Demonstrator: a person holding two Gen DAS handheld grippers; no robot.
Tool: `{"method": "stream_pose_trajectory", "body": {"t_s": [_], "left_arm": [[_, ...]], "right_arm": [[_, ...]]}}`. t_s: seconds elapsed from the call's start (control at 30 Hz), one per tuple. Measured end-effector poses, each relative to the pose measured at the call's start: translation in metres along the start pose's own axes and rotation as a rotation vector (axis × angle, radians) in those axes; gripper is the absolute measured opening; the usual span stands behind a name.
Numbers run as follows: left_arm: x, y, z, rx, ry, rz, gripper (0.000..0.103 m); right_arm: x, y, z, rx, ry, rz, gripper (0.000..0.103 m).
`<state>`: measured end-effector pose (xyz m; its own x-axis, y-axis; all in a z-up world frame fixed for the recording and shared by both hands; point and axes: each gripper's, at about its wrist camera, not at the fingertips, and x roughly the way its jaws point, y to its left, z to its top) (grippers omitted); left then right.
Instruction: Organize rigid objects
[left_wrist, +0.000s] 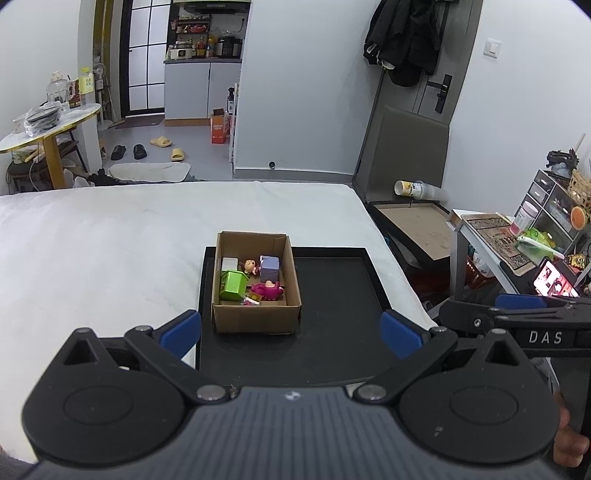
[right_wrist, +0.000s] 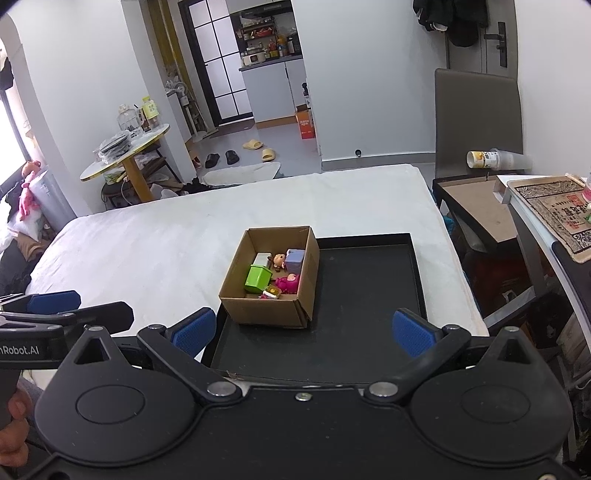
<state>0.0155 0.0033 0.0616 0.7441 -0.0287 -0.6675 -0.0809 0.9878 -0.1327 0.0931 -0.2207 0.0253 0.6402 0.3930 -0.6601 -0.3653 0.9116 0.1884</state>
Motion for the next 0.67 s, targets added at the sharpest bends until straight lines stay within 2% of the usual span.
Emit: {"method": "stream_pose_trajectory", "body": {"t_s": [0.67], "left_arm": [[0.0001,-0.0058,-0.0028,0.026,0.009,-0.022,0.103]], "right_arm": [[0.0032,0.0001,-0.0019,0.005,0.005,-0.001,0.103]]}}
